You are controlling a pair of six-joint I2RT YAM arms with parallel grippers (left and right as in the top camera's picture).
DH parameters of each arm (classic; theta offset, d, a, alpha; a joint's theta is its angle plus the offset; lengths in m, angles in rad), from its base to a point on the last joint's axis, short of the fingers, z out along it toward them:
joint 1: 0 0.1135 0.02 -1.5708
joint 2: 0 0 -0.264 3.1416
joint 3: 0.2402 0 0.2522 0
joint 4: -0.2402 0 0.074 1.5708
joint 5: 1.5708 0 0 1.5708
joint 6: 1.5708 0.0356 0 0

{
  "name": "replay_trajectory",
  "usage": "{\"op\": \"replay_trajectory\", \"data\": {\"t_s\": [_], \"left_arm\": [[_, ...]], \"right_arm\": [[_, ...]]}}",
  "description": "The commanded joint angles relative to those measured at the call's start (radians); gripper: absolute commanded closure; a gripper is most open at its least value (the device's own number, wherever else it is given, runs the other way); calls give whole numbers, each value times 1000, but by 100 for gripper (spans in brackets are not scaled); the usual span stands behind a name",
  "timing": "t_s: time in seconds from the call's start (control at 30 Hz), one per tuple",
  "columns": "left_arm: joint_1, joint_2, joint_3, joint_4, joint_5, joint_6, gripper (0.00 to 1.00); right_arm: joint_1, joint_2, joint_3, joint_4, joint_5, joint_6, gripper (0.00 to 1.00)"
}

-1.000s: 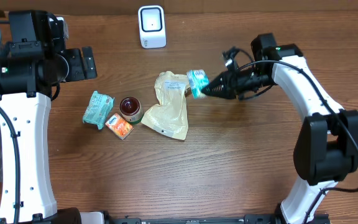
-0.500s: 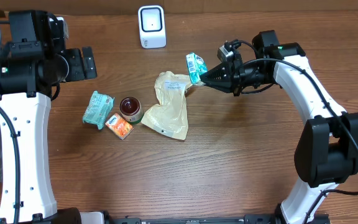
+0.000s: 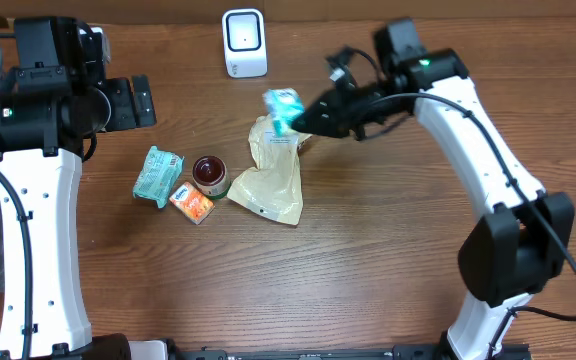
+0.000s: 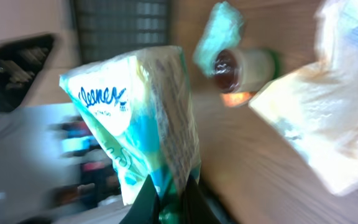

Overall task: Scan the item barcode
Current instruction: 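Lift the green Kleenex pack and hold it over the scanner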

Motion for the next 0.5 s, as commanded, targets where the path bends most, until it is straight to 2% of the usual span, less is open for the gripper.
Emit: {"op": "replay_trajectory", "data": {"t_s": [0.0,0.1,0.23,0.47], "left_arm": [[-6,-13,19,4,-3,19,1],[-6,-13,19,4,-3,19,0],[-6,-13,19,4,-3,19,1],[-6,-13,19,4,-3,19,0]], "right_arm": [[72,-10,213,-14,399,57,96],[121,13,332,9,637,56,96],[180,58,367,116,965,38,96],[237,229,366,393,1302,-104,96]]}}
